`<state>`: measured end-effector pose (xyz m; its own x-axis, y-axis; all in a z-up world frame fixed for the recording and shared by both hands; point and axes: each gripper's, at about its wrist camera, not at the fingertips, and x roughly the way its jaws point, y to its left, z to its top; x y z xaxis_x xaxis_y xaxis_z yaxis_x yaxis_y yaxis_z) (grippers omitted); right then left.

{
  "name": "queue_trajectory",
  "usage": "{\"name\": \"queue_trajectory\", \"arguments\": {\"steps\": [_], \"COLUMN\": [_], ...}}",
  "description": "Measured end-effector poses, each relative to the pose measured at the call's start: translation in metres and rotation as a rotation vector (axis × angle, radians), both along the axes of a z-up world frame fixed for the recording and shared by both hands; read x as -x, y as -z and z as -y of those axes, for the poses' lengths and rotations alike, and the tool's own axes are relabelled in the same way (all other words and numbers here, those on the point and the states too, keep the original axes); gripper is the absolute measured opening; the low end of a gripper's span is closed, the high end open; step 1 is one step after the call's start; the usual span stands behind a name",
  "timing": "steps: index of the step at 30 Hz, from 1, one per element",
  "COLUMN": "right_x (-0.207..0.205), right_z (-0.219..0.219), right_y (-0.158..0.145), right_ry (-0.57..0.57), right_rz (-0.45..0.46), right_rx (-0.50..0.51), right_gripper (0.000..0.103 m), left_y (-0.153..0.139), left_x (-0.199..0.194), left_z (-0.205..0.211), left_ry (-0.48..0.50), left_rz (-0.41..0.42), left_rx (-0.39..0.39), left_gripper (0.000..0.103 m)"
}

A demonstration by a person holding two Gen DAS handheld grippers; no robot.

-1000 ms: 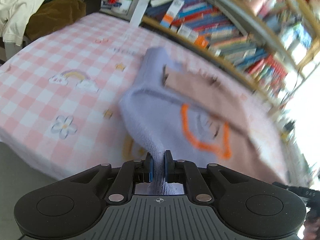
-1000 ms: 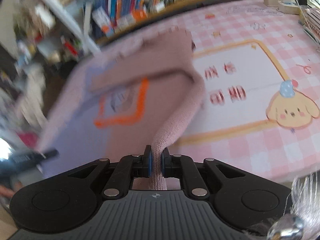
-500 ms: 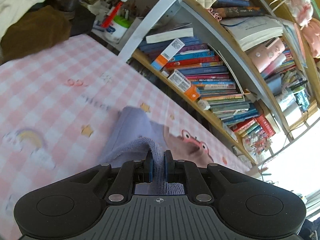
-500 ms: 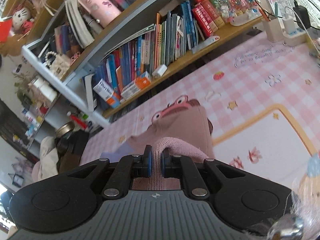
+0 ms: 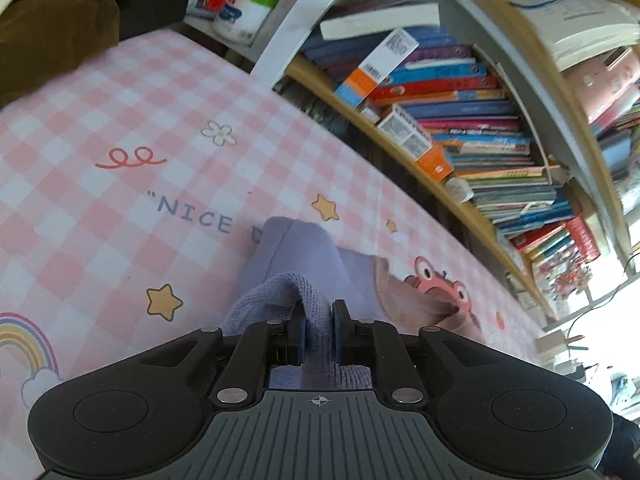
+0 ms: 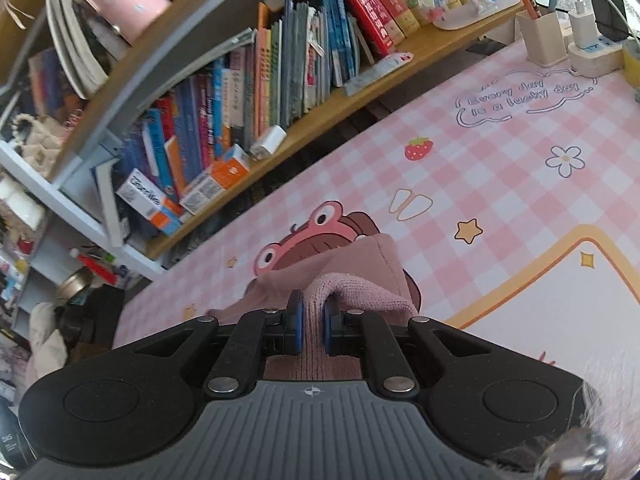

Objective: Fold clothes
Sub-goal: 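Fold the hem up toward the collar with both grippers, then lay the hem on the collar and open both grippers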

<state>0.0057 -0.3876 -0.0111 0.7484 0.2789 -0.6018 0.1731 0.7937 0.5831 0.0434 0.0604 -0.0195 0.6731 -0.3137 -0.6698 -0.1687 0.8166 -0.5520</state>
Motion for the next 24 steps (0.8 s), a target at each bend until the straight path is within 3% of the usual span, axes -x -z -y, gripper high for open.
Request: {"name": "queue_trajectory", "arguments": {"steps": [3,7,9,10,14,20,22,24], "right_x": [-0.009,-0.012,-0.009,-0.008,-0.011,-0.024,-0.03,-0.035], "right_z": [-0.004,-0.008,-0.011,-0.012,-0.013,-0.031,-0.035,-0.034], "right_y": [0.004,0.001,-0.006,-0.011,-0.017,0.007,0.019,0.026], "right_ry": [0.0,-0.005,0.03,0.053,0.041,-0.077,-0.103,-0.108], "right_rz": [-0.022,-0.012,0.017,0.034,0.056,-0.024,-0.05,-0.067], "right_rx": [0.037,0.074,0.141,0.187,0.276,0.465,0.497,0.489], "right_gripper": [0.017,0.03,0.062,0.065,0.065,0.061,0.056,0.04], "left_y": [0.0,-0.015,-0.025,-0.027,-0.022,-0.005,0.001,0.005], "left_x": [-0.005,-0.001,0.003,0.004,0.0,-0.008,-0.015,-0.021], "left_z": [0.002,0.005,0.002,0.0,-0.003,0.01,0.02,0.027], "left_ry": [0.044,0.09,0.093,0.09,0.085,0.14,0.172,0.199], "left_rz": [-0.003,0.082,0.149,0.165,0.144,0.127,0.127,0.13], "left_rx": [-0.009,-0.039,-0.075,-0.092,-0.164,-0.321,-0.4,-0.458], "left_gripper": [0.022,0.06,0.064,0.064,0.064,0.063,0.062,0.062]}}
